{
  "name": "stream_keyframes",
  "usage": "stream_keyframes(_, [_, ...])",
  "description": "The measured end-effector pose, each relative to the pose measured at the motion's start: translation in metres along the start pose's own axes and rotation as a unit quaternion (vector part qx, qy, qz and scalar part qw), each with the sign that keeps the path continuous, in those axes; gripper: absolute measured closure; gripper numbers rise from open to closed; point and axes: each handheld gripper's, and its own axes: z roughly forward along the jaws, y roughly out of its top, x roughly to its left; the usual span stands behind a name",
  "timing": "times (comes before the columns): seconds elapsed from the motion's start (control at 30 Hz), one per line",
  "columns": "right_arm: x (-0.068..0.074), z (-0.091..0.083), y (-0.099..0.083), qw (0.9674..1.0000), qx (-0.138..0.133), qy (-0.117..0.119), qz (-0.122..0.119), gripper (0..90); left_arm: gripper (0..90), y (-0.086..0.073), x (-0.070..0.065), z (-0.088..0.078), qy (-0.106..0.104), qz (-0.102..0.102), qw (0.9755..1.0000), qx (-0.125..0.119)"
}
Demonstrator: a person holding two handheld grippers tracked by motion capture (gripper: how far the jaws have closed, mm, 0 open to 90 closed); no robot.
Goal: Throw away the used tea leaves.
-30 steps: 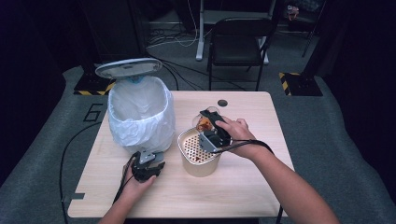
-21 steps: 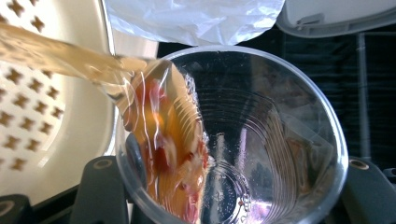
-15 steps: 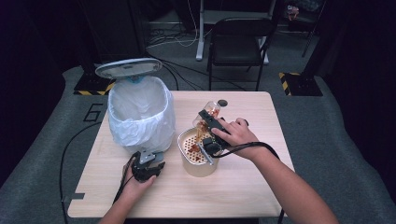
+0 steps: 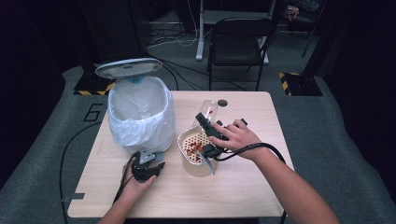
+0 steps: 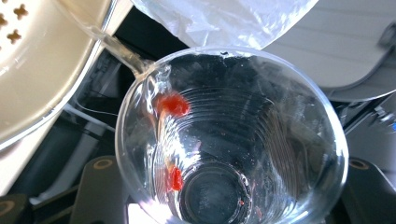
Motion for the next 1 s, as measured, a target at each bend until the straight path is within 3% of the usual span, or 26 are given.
stream_keyframes(0.03, [0.0010,-0.0006,0.0005,1.0000,0.002,0.001,0.002,38.2,49.3,0.0000,0.0001,0.0000,0.000,0.000,1.0000,0.000])
stream_keyframes(0.07, [-0.0063,0.0014,0.0020,0.9985,-0.009,-0.039,-0.037,38.2,49.3,0.0000,0.0003,0.0000,-0.001,0.000,1.0000,-0.001])
stream_keyframes(0.1, [-0.0044,0.0011,0.0028,0.9989,-0.015,-0.015,-0.043,38.2,49.3,-0.0001,0.0003,0.0001,-0.001,0.000,1.0000,-0.001])
stream_keyframes(0.17, [0.0017,-0.0012,0.0024,0.9999,-0.002,-0.003,-0.012,38.2,49.3,-0.0001,0.0004,0.0001,-0.001,0.000,1.0000,-0.001])
stream_keyframes(0.3, [0.0008,-0.0005,0.0024,0.9998,-0.007,-0.003,-0.020,38.2,49.3,0.0000,0.0002,-0.0001,0.000,0.000,1.0000,0.000])
stream_keyframes(0.37, [0.0015,-0.0010,0.0025,0.9998,-0.006,-0.004,-0.018,38.2,49.3,0.0002,0.0012,-0.0001,-0.001,0.008,1.0000,0.000])
stream_keyframes(0.67, [0.0026,-0.0018,0.0031,0.9999,-0.005,-0.007,-0.014,38.2,49.3,0.0001,0.0011,0.0000,-0.001,0.006,1.0000,-0.001])
stream_keyframes(0.7, [0.0028,-0.0020,0.0032,0.9998,-0.006,-0.006,-0.015,38.1,49.3,-0.0002,0.0002,0.0002,-0.002,-0.002,1.0000,-0.002])
stream_keyframes(0.73, [-0.0013,-0.0009,0.0027,0.9988,-0.017,-0.005,-0.045,38.2,49.3,-0.0001,0.0004,0.0002,-0.002,0.000,1.0000,-0.002])
stream_keyframes(0.77, [-0.0041,-0.0004,0.0033,0.9980,-0.022,-0.012,-0.058,38.2,49.3,-0.0002,0.0003,0.0002,-0.002,-0.001,1.0000,-0.002])
stream_keyframes(1.0, [-0.0050,-0.0004,0.0030,0.9984,-0.021,-0.014,-0.051,38.2,49.3,-0.0001,0.0000,0.0001,-0.001,0.000,1.0000,0.000])
